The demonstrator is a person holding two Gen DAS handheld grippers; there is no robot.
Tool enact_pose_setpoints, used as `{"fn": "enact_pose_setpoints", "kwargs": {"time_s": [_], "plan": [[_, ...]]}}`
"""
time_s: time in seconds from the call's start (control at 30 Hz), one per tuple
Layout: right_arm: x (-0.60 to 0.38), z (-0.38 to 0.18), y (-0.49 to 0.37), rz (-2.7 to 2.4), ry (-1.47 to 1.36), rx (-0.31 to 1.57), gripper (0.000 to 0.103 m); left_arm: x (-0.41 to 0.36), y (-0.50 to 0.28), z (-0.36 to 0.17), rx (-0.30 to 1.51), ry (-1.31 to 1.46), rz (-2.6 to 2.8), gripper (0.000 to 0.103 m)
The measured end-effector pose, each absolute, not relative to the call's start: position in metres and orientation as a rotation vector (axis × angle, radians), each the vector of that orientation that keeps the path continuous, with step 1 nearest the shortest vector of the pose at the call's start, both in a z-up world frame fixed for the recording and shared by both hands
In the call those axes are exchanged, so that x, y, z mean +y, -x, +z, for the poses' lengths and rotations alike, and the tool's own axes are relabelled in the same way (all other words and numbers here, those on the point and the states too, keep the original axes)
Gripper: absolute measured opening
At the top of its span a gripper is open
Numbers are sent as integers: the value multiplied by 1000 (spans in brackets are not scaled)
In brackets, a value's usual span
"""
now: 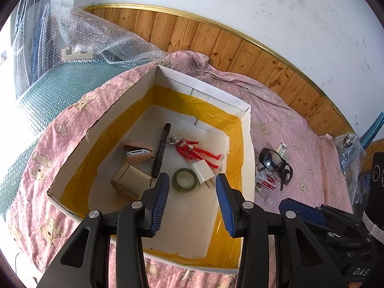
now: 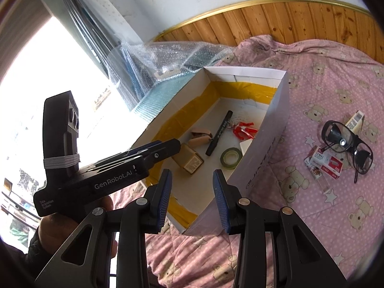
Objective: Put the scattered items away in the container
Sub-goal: 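Move both tools back toward the glasses, staples box and small bottle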
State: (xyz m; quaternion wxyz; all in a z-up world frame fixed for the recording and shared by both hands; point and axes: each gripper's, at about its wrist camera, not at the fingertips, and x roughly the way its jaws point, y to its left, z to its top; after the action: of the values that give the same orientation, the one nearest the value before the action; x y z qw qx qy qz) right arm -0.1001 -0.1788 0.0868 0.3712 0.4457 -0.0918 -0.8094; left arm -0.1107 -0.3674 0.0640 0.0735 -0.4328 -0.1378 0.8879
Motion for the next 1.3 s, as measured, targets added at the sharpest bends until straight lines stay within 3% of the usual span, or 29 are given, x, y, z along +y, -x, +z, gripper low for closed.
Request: {"fn": "enact_pose_setpoints", "kwargs": {"time_s": [1.3], "plan": [[-80,68,84,-2096,-1149,-484,39,-266,90,72,-202,1332,2588,42]]}}
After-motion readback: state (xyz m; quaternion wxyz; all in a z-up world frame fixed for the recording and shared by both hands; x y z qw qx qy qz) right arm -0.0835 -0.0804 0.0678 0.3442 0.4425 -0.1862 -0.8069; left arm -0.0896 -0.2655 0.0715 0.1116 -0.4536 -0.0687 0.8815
